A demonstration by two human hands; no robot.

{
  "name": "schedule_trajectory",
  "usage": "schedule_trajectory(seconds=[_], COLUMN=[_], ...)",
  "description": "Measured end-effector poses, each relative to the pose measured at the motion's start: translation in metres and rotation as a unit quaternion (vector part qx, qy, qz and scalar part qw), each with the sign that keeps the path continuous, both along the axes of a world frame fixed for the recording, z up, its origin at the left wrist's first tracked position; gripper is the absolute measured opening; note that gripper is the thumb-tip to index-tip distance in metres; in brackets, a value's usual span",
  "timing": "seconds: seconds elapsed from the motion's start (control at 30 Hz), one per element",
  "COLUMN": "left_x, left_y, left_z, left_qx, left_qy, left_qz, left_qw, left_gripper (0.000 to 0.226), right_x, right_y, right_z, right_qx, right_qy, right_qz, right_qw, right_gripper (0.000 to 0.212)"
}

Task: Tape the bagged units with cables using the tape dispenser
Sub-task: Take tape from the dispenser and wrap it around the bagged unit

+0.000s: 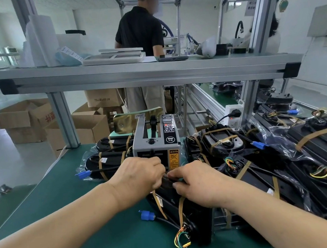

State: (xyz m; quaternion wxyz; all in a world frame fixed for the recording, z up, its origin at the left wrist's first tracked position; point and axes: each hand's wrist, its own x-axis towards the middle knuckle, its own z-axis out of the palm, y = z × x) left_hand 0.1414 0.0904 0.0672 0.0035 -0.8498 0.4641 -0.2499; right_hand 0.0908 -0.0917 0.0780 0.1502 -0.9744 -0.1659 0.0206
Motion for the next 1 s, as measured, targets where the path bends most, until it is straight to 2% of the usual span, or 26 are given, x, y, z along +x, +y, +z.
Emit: schedule_trajectory(seconds=[0.03, 0.07, 0.1, 0.17, 0.3, 0.47, 0.63, 0.73, 0.83, 0.9, 1.0], left_x=[0.003, 0.007, 0.009, 0.009, 0.007, 0.004, 0.002, -0.001, -0.006, -0.008, -0.007], left_y=[0.002, 0.005, 0.009, 0.01, 0.005, 0.0, -0.006, -0.01, -0.009, -0.006, -0.007], left_z=[0.001, 0.002, 0.004, 0.008, 0.01, 0.016, 0.025, 0.027, 0.025, 0.02, 0.012], left_qx=[-0.006, 0.0, 0.013, 0.032, 0.111, 0.161, 0.212, 0.251, 0.21, 0.15, 0.102], left_qy=[0.029, 0.056, 0.085, 0.112, 0.1, 0.067, 0.064, 0.038, -0.029, -0.068, -0.097], left_qz=[0.017, 0.032, 0.021, -0.016, 0.012, 0.016, 0.015, 0.015, -0.039, -0.078, -0.092], left_qw=[0.999, 0.998, 0.996, 0.993, 0.989, 0.985, 0.975, 0.967, 0.976, 0.983, 0.986], left_gripper=[0.011, 0.011, 0.019, 0.022, 0.025, 0.018, 0.025, 0.021, 0.011, 0.026, 0.031], right_x=[0.0, 0.0, 0.0, 0.0, 0.0, 0.002, 0.001, 0.002, 0.002, 0.002, 0.002], right_y=[0.0, 0.0, -0.001, -0.002, -0.002, -0.004, -0.002, -0.003, -0.003, -0.004, -0.007], right_z=[0.0, 0.0, -0.001, -0.002, -0.006, -0.01, -0.01, -0.01, -0.011, -0.012, -0.015], right_qx=[0.002, 0.001, 0.0, 0.002, 0.013, 0.01, 0.009, 0.01, 0.008, 0.006, 0.016], right_qy=[-0.003, -0.008, -0.013, -0.021, -0.028, -0.043, -0.042, -0.042, -0.042, -0.048, -0.057], right_qz=[0.002, 0.005, 0.007, 0.01, 0.009, 0.009, 0.005, 0.001, 0.003, 0.004, 0.004], right_qw=[1.0, 1.0, 1.0, 1.0, 0.999, 0.999, 0.999, 0.999, 0.999, 0.999, 0.998], right_gripper=[0.029, 0.03, 0.031, 0.031, 0.032, 0.033, 0.036, 0.037, 0.037, 0.036, 0.035])
